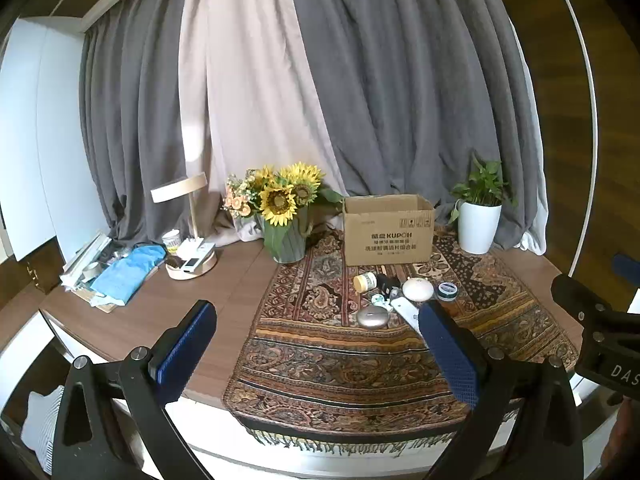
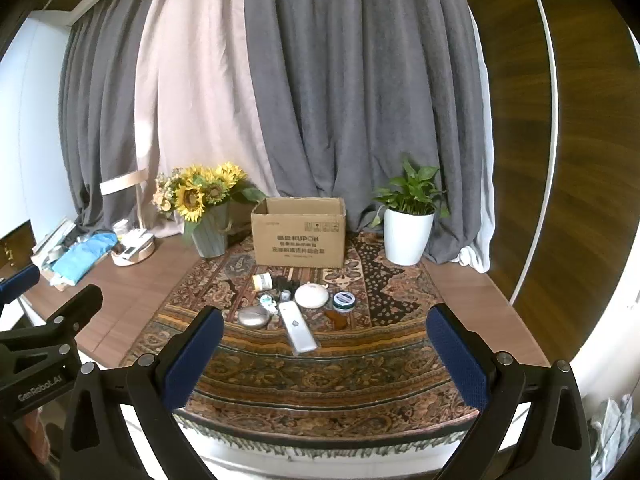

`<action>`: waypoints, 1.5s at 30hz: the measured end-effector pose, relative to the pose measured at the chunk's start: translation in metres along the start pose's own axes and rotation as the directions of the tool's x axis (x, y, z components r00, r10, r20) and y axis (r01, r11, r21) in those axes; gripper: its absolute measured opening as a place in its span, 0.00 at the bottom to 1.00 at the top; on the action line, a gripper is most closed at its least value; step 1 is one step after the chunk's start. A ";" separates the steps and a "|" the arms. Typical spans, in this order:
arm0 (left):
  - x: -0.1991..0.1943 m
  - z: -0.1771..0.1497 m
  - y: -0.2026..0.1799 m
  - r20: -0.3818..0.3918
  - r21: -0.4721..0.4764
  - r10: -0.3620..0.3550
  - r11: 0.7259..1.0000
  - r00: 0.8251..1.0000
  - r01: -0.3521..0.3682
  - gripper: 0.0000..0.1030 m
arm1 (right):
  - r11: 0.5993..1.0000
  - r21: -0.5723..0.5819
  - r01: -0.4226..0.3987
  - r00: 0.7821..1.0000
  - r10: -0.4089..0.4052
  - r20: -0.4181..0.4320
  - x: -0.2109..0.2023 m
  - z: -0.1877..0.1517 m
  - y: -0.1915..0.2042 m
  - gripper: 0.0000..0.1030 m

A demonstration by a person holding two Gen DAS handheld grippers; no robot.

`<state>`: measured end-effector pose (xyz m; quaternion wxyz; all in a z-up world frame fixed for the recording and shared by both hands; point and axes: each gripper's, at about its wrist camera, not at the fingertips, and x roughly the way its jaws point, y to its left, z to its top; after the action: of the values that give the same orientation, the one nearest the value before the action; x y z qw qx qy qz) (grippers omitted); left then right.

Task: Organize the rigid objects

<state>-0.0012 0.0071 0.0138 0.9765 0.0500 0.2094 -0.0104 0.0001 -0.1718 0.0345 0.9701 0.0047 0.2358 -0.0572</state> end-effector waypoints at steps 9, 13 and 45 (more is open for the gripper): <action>-0.002 0.005 -0.001 0.002 -0.012 -0.029 1.000 1.000 0.029 1.00 | 1.000 -0.001 -0.006 1.000 0.006 0.006 -0.005 0.001 -0.001 1.00; -0.003 0.004 -0.003 0.007 -0.011 -0.025 1.000 1.000 0.025 1.00 | 1.000 -0.001 -0.010 1.000 0.010 0.008 -0.004 0.003 -0.002 1.00; -0.005 -0.003 -0.003 0.023 -0.012 -0.018 1.000 1.000 0.018 1.00 | 1.000 -0.001 -0.014 1.000 0.014 0.017 -0.008 0.001 0.001 1.00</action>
<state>-0.0074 0.0045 0.0129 0.9790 0.0421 0.1985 -0.0184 -0.0063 -0.1700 0.0396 0.9725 0.0056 0.2274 -0.0505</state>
